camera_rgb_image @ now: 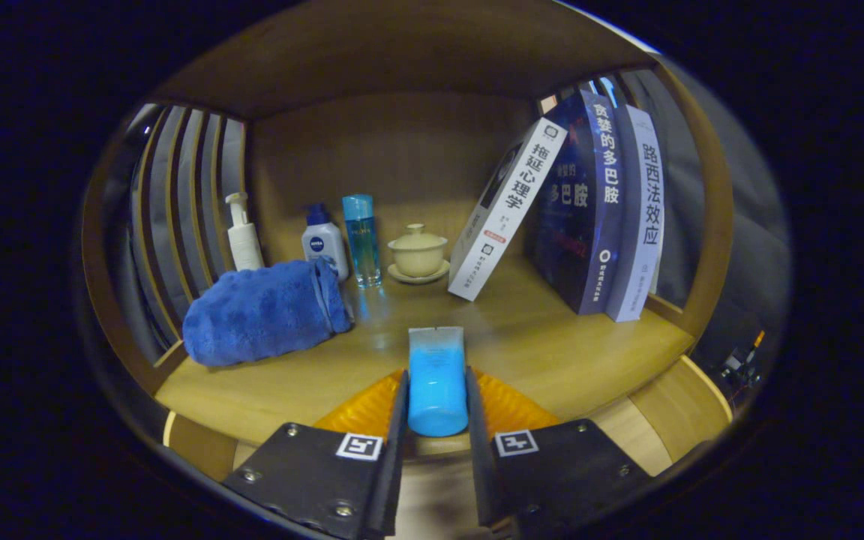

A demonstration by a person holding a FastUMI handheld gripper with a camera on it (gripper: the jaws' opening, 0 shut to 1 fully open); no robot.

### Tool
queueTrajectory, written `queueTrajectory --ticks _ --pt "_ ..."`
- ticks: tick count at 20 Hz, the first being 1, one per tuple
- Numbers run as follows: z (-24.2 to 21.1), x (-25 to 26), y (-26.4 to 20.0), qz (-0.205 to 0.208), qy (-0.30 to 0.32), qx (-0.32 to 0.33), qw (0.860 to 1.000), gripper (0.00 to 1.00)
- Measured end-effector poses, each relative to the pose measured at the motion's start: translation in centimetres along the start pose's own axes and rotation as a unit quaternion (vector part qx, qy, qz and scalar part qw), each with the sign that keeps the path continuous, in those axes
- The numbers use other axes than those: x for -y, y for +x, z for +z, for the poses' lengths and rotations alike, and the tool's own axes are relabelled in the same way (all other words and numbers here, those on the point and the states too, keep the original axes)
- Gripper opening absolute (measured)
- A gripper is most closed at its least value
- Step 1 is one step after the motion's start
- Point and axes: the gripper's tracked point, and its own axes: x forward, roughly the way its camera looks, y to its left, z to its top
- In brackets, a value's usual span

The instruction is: Pull open the drawer, take out the items inside it, and place them on the countertop above the cabinet.

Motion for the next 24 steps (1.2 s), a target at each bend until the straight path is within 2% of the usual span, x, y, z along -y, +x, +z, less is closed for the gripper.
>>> queueTrajectory --ticks 2,9,15,20,24 --pt "-0.2 -0.2 -1.0 -0.002 0.0 -0.003 1.0 0.44" --pt "0.4 -0.2 -5.5 0.015 -0.001 0.007 1.0 0.99" --pt "2.4 1.5 -11.0 0.023 0.001 0.035 0.999 0.99" --pt "3.6 2.6 -17.9 0.052 0.038 0.072 0.995 0.99" --pt "2.4 4.2 -22.7 0.062 0.03 0.086 0.994 0.99"
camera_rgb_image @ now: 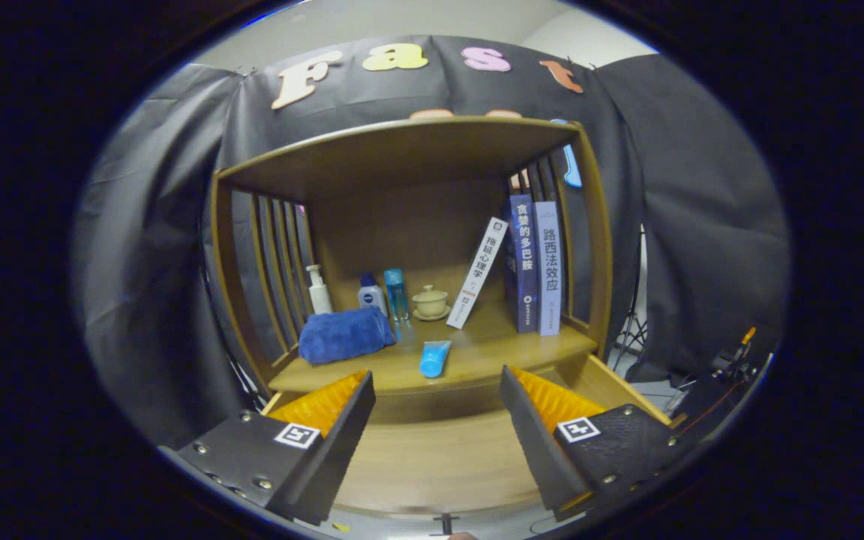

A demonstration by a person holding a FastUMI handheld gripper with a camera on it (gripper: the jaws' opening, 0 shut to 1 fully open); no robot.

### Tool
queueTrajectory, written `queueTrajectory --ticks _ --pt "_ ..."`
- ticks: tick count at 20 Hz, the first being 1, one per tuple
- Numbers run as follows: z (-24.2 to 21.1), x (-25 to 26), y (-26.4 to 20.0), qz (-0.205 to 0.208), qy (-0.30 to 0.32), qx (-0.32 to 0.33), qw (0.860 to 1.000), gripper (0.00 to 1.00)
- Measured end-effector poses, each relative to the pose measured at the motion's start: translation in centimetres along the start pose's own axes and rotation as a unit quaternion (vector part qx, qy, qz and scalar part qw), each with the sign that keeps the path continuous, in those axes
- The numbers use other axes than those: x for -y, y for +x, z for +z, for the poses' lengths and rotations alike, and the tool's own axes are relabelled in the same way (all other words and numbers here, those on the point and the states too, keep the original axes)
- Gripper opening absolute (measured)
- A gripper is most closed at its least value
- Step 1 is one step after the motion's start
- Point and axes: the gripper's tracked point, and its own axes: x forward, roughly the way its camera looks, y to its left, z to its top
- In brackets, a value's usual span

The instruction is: Pull open the drawer, take out the items inside it, and place them on the countertop above the cabinet.

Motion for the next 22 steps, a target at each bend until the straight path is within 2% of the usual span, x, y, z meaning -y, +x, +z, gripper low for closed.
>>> queueTrajectory --ticks 6,8,11,15,17,20,22 --pt "-3.3 1.8 -5.9 0.01 -0.007 0.032 0.999 0.99" --pt "-5.0 2.9 -6.9 0.002 -0.018 0.042 0.999 0.99" --pt "-9.1 4.6 -7.7 -0.019 -0.029 0.033 0.999 0.99" --pt "-13.1 5.5 -7.9 -0.019 -0.051 0.032 0.998 0.99" --pt "-14.4 6.0 -8.0 -0.023 -0.047 0.029 0.998 0.99" --pt "-15.9 4.8 -7.4 -0.007 -0.011 0.019 1.0 0.99" --pt "-16.7 4.6 -6.4 -0.011 -0.033 0.01 0.999 0.99"
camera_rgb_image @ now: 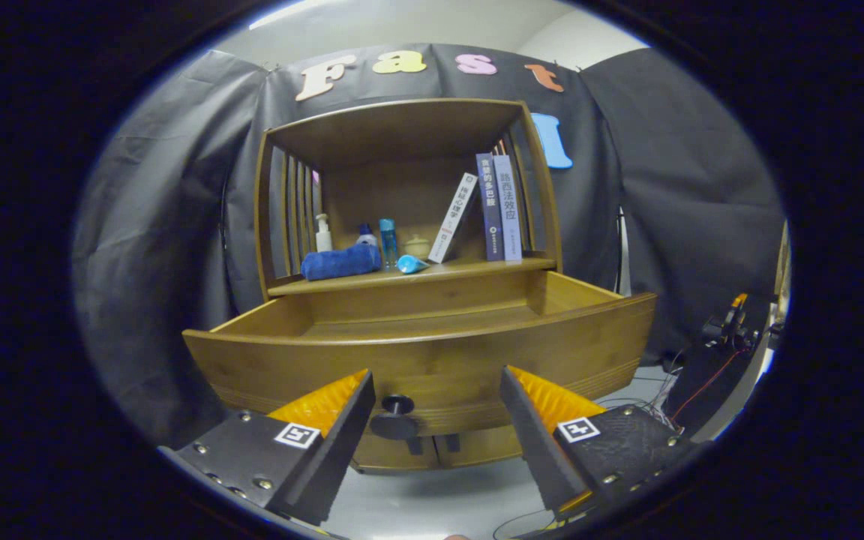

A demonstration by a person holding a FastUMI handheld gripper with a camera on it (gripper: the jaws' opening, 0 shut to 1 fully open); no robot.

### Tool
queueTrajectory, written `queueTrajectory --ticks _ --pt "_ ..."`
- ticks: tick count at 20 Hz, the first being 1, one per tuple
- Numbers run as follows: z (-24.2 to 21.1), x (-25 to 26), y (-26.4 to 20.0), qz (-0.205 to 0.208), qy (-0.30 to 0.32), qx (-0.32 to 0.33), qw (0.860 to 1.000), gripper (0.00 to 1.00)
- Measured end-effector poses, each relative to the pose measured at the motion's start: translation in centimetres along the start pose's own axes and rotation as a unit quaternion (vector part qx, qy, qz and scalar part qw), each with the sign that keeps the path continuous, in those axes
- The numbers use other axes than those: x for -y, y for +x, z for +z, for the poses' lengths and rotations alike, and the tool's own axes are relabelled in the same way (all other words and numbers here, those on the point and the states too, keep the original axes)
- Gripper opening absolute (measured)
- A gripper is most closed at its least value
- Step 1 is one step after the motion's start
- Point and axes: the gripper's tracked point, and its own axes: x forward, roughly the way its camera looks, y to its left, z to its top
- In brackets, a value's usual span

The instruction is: Pull open the drawer, take out the items inside it, and place them on the countertop above the cabinet.

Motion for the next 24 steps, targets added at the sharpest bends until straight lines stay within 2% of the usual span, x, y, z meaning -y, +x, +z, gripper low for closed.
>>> queueTrajectory --ticks 4,7,14,19,24 --pt "-1.8 -1.4 1.7 0.012 0.002 -0.017 1.0 0.99" --pt "-3.3 -1.3 3.0 0.004 0.003 -0.036 0.999 0.99" --pt "-3.1 -1.7 3.2 0.016 0.02 -0.027 0.999 0.99" --pt "-3.1 -1.4 4.5 0.039 0.082 -0.036 0.995 0.99" --pt "-3.1 -1.3 5.4 0.04 0.073 -0.036 0.996 0.99"
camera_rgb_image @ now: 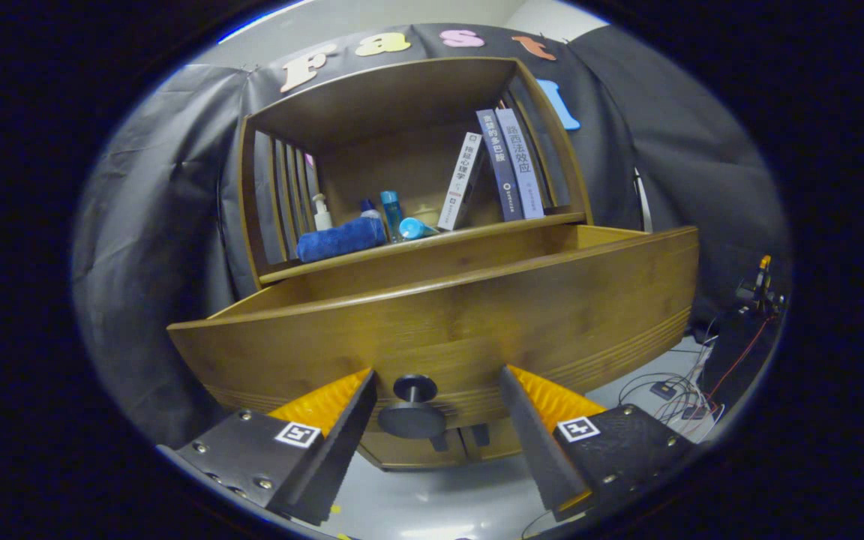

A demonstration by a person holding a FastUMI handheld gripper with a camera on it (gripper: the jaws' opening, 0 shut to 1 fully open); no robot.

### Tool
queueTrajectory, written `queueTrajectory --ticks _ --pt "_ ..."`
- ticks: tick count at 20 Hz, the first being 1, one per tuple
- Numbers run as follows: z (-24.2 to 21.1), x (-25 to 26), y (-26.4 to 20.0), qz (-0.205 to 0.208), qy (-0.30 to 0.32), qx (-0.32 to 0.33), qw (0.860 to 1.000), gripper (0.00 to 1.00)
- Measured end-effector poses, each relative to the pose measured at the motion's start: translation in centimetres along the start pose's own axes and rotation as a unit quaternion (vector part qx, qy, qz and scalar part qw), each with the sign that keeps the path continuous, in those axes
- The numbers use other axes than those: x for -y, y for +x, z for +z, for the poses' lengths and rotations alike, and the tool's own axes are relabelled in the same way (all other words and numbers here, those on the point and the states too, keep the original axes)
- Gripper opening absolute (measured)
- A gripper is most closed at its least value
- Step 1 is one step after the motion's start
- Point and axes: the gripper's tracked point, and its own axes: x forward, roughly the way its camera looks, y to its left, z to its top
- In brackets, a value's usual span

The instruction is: Pull open the drawer, take out the items inside it, and place them on the countertop above the cabinet.

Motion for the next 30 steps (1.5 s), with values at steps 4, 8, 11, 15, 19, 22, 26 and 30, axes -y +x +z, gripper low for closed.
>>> queueTrajectory --ticks 4,8,11,15,19,22,26,30 --pt "0.4 0.1 0.9 0.001 -0.005 0.005 1.0 0.99" --pt "0.8 0.2 2.6 0.003 -0.008 0.014 1.0 0.98" --pt "1.5 0.0 3.9 0.004 -0.006 0.026 1.0 0.99" --pt "2.1 -0.2 6.1 0.002 -0.015 0.037 0.999 0.99" --pt "2.2 -0.5 8.9 -0.002 -0.043 0.046 0.998 0.99" --pt "2.5 -0.6 10.8 -0.003 -0.043 0.057 0.997 0.99" --pt "2.9 -0.8 13.7 -0.004 -0.037 0.083 0.996 0.99" --pt "3.2 -1.2 15.6 -0.004 -0.1 0.123 0.987 0.99"
